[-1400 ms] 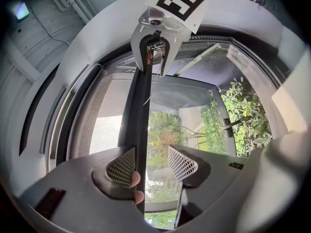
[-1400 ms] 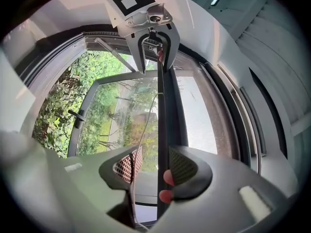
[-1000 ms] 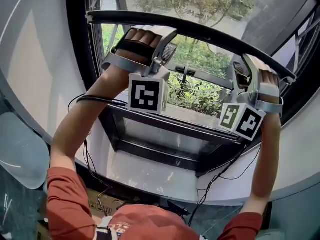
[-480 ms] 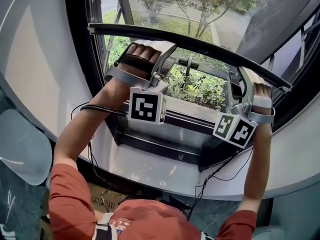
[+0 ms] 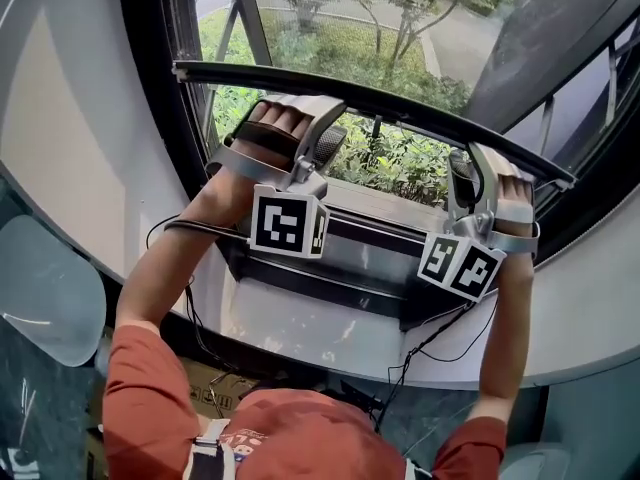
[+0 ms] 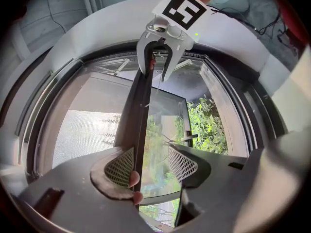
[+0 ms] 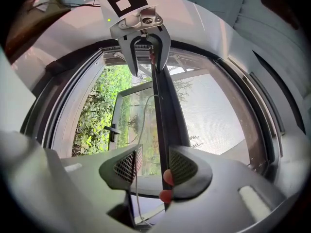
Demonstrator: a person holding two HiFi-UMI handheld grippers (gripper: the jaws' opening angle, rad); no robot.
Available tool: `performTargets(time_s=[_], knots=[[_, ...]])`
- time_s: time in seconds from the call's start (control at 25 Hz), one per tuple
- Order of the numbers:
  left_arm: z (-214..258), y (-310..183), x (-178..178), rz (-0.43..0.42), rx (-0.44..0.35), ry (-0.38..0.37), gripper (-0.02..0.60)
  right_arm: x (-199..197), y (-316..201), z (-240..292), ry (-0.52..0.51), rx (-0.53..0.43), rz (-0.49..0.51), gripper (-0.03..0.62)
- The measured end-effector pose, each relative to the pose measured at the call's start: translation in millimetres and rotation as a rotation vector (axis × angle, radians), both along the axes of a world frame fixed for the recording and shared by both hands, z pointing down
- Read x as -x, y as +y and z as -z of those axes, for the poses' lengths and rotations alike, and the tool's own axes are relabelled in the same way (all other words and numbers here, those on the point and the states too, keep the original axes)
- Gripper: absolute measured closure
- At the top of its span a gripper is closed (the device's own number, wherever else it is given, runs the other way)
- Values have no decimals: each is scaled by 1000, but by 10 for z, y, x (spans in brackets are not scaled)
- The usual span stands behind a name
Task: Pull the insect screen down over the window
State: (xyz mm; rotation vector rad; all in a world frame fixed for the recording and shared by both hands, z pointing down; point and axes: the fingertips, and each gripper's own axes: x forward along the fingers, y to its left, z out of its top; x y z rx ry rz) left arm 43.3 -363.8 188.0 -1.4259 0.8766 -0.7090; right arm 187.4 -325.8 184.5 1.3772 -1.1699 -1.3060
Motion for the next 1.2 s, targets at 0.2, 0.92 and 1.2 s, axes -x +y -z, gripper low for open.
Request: performTargets(time_s=[0.2, 0.92, 1.2], knots=[[-172, 20, 10, 0, 12, -5, 373, 17, 25, -169, -21, 13, 9, 418], [-829, 72, 3, -11, 146, 1, 373, 37, 79, -824, -194, 150, 64, 424], [-1061, 85, 1, -11, 194, 4, 373, 39, 85, -1057, -213, 196, 53, 424]])
